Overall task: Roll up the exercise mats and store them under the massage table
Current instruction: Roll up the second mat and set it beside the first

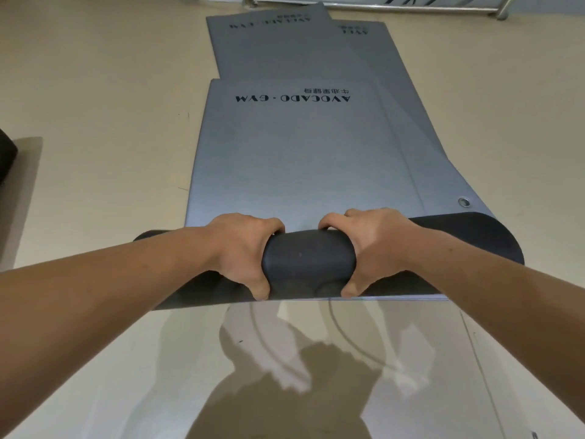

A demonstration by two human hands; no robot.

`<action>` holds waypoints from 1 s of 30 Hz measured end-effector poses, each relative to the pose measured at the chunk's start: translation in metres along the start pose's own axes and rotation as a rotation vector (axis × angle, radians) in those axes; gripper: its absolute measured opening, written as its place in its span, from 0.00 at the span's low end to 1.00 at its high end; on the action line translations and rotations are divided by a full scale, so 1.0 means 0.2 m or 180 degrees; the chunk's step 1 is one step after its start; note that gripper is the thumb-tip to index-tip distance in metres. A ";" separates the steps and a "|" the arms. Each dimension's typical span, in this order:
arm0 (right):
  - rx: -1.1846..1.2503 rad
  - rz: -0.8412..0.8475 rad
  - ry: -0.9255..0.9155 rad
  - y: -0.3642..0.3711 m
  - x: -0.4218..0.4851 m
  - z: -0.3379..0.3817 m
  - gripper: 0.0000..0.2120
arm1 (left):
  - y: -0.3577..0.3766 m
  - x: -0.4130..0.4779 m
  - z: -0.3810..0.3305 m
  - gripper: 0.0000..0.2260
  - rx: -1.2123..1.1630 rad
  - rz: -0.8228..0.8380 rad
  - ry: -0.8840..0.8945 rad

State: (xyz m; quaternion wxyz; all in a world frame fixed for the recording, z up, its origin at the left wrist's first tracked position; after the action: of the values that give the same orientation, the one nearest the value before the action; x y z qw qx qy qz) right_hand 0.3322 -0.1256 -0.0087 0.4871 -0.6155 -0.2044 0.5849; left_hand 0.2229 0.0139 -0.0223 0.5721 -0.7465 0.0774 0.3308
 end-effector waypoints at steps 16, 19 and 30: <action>0.0541 -0.1121 0.0564 -0.20 0.21 -0.31 0.19 | -0.05 -0.14 -0.06 0.31 0.0578 -0.1325 0.0143; -0.0107 -0.1176 0.0601 -0.19 0.26 -0.22 0.16 | 0.13 -0.07 -0.06 0.56 0.0827 -0.0709 -0.0144; -0.0984 -0.0157 0.0434 0.12 0.18 0.05 0.64 | 0.15 0.16 0.02 0.60 0.0993 -0.1067 -0.0280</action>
State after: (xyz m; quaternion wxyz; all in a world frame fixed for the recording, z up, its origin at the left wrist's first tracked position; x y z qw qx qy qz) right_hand 0.3230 -0.1028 -0.0450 0.4135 -0.7162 -0.2734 0.4913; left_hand 0.2312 0.0153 -0.0653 0.7303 -0.6363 -0.0225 0.2475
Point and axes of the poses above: each hand's wrist, its own x-axis towards the middle knuckle, its own y-axis out of the palm, z = x × y, the point moved 9 cm from there along x, towards the middle knuckle, and after that the axes turned 8 degrees about -y, right-handed, at the moved point
